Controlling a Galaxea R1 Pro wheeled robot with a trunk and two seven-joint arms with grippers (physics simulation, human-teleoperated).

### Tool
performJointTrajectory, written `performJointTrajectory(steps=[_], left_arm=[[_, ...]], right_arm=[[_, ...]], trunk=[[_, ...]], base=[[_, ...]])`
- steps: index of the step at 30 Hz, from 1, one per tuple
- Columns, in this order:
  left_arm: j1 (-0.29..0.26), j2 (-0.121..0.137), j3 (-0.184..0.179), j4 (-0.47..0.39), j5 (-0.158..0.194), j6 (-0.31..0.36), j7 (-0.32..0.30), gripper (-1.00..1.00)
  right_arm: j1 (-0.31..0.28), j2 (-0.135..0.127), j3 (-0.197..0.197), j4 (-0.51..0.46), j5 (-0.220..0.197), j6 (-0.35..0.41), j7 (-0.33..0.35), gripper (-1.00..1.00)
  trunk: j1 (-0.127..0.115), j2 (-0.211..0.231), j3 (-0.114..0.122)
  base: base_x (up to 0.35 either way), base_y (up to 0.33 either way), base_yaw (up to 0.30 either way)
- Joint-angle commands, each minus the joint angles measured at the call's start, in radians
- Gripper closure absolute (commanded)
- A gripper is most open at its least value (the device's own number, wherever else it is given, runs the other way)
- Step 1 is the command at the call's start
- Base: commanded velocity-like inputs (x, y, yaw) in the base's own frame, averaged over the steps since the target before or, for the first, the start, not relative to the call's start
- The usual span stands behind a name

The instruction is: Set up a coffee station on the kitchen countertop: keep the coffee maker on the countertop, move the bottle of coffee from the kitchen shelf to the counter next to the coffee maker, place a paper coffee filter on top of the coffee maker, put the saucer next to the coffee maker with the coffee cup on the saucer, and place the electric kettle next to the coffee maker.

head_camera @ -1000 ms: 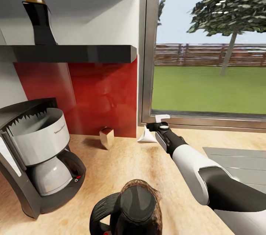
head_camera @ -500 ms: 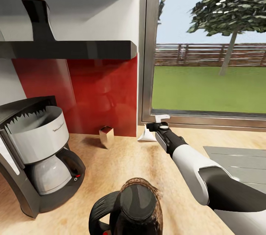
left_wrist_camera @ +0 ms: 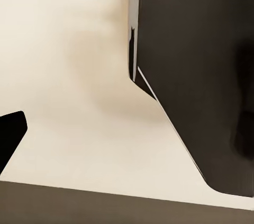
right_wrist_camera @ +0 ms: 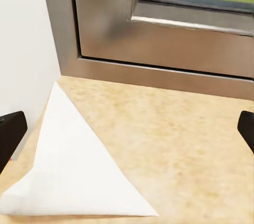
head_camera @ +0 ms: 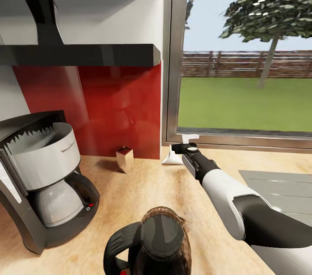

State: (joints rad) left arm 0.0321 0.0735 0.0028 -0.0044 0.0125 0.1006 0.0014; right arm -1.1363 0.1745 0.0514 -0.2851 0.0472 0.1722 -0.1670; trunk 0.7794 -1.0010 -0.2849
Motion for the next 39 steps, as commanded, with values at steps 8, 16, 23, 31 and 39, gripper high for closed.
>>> performJointTrajectory(steps=[8,16,23,31,39], left_arm=[[0.000,-0.001,0.000,-0.002,0.000,0.004,0.000,-1.00],[0.000,0.001,-0.001,-0.002,-0.002,0.004,0.000,-1.00],[0.000,0.002,0.003,-0.002,0.000,0.005,0.008,-1.00],[0.000,0.001,0.003,-0.002,0.000,0.004,0.012,-1.00],[0.000,0.002,0.001,-0.002,0.000,0.004,0.010,-1.00]], right_arm=[[0.000,0.000,0.007,0.001,0.004,0.003,-0.005,-1.00],[0.000,0.000,0.005,0.001,0.005,0.003,-0.005,-1.00],[0.000,0.000,0.005,0.001,0.005,0.002,-0.005,-1.00],[0.000,0.000,0.005,0.000,0.005,0.003,-0.005,-1.00],[0.000,0.000,0.005,0.001,0.005,0.002,-0.005,-1.00]], trunk=[[0.008,-0.015,-0.007],[0.008,-0.015,-0.007],[0.008,-0.015,-0.007],[0.008,-0.015,-0.007],[0.008,-0.015,-0.007]], base=[[0.000,0.000,0.000],[0.000,0.000,0.000],[0.000,0.016,0.000],[0.000,0.057,0.000],[0.000,0.001,0.000]])
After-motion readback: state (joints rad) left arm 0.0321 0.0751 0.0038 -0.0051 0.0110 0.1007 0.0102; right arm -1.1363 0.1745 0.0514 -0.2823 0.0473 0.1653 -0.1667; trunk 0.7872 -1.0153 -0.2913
